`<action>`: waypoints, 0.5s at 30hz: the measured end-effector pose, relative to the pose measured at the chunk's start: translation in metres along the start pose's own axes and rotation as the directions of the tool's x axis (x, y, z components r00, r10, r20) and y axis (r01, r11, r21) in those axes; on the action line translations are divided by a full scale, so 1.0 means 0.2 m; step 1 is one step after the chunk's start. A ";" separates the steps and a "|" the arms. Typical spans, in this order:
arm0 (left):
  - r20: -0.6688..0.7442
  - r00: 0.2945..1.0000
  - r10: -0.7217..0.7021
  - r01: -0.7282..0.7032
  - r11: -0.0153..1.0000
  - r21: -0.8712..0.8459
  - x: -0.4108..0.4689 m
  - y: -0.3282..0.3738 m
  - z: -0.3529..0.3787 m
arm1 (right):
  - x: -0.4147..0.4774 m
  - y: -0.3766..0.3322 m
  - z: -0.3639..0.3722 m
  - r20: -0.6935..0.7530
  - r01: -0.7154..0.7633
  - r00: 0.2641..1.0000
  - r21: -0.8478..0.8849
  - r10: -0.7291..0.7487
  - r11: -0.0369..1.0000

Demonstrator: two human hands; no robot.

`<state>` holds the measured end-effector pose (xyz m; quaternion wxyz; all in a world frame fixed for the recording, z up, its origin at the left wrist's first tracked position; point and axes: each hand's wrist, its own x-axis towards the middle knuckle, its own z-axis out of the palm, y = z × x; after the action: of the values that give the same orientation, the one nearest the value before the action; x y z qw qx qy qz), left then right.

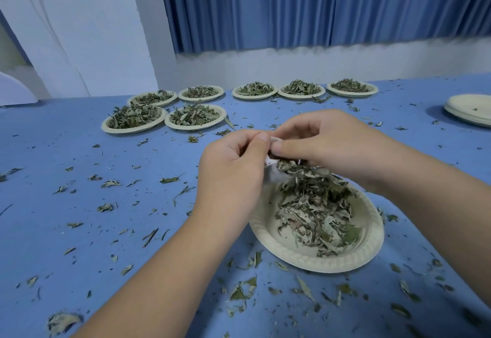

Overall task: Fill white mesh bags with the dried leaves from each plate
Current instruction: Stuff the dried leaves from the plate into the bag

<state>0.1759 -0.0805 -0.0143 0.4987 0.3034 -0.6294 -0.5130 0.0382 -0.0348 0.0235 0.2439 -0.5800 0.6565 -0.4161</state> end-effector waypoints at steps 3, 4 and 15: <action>-0.050 0.998 -0.048 0.047 0.998 -0.032 0.01 0.00 -0.01 | -0.05 0.02 -0.05 0.005 -0.059 0.998 0.103 0.059 0.993; -0.056 0.997 -0.051 0.049 0.998 -0.031 0.01 -0.01 -0.01 | -0.07 0.03 -0.07 -0.004 -0.073 0.997 0.118 0.074 0.990; -0.065 0.997 -0.037 0.035 0.999 -0.023 0.00 -0.01 0.01 | -0.17 0.05 0.04 -0.242 0.101 0.965 0.002 -0.097 0.995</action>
<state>0.1743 -0.0809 -0.0163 0.5130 0.3259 -0.6015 -0.5184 0.0464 -0.0035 0.0045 0.1452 -0.5553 0.6486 -0.5000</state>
